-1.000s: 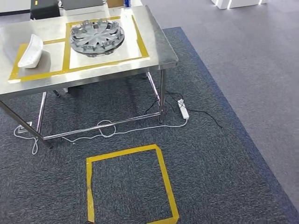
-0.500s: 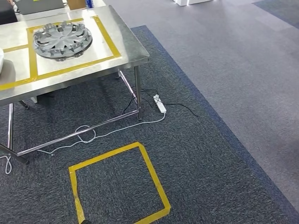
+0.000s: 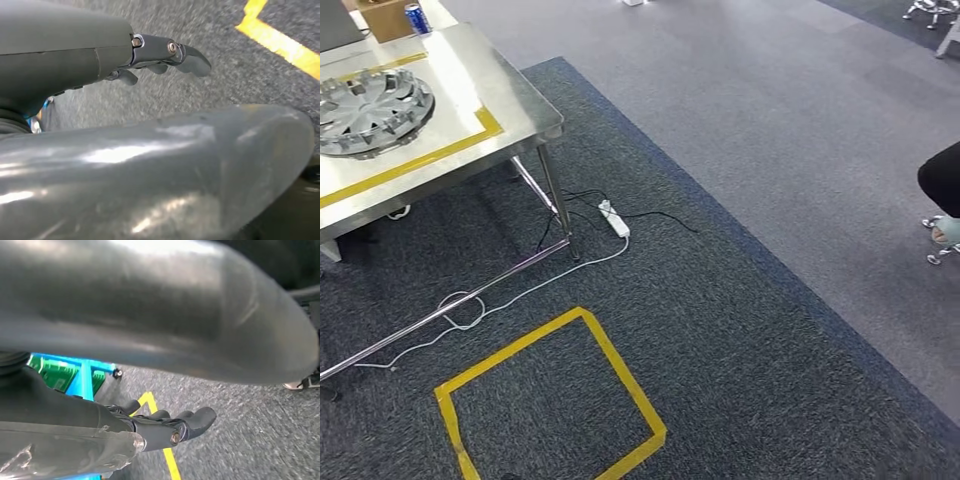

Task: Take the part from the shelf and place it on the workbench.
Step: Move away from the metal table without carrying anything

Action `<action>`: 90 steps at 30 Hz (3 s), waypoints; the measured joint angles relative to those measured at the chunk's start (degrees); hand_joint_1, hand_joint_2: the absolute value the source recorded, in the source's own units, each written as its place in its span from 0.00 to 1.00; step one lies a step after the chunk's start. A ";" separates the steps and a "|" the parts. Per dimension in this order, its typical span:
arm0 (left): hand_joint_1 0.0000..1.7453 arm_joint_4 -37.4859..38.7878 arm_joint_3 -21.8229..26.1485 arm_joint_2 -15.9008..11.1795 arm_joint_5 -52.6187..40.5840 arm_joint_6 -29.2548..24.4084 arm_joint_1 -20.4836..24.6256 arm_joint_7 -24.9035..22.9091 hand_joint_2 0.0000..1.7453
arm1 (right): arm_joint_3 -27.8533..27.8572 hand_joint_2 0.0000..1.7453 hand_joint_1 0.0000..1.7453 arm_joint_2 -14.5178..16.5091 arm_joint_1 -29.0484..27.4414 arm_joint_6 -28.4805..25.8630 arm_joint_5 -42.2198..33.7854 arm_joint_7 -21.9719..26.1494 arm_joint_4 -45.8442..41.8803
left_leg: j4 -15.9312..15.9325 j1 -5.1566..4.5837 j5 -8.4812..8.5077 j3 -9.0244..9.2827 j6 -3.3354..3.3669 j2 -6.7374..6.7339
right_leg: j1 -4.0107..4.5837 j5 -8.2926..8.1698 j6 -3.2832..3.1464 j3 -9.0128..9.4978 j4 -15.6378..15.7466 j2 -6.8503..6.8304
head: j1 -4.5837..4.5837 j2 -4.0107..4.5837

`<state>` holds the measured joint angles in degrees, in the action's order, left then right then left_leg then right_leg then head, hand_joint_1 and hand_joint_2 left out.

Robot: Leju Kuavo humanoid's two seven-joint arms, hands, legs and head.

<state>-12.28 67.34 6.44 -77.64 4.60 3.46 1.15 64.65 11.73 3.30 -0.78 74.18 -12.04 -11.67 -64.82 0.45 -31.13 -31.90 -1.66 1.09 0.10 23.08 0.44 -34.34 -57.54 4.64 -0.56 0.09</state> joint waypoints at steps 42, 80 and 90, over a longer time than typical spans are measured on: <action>0.00 0.02 0.07 0.01 0.01 0.10 -0.27 -0.59 0.00 | -0.02 0.00 0.00 -0.14 -0.23 -0.21 0.71 -0.30 0.00 | 8.66 0.19 4.24 2.10 1.92 -2.48 | -0.33 8.72 2.78 -7.65 -16.19 -4.05 | 0.81 0.00; 0.00 0.07 0.04 0.53 -0.48 -2.57 0.30 -2.38 0.00 | -0.01 0.00 0.00 -0.32 -0.03 0.19 0.51 0.02 0.01 | 8.36 -0.63 3.41 2.82 0.68 -7.34 | 0.08 2.47 1.55 0.83 -1.77 -8.96 | 0.46 0.00; 0.00 0.11 0.03 0.77 -0.77 -2.69 0.18 -2.42 0.00 | -0.02 0.00 0.00 -0.48 0.14 0.01 0.86 -0.21 0.00 | -7.37 -0.07 -2.58 -5.42 -0.84 -1.29 | -0.16 1.51 -0.64 0.55 -1.03 -1.01 | -0.25 0.00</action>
<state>-12.17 67.37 7.21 -78.41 1.90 3.63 -1.26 64.64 11.25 3.43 -0.77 75.05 -12.26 -11.67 -72.20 0.38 -33.71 -37.33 -2.49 -0.19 -0.06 24.59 -0.21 -33.79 -58.57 3.62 -0.80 0.09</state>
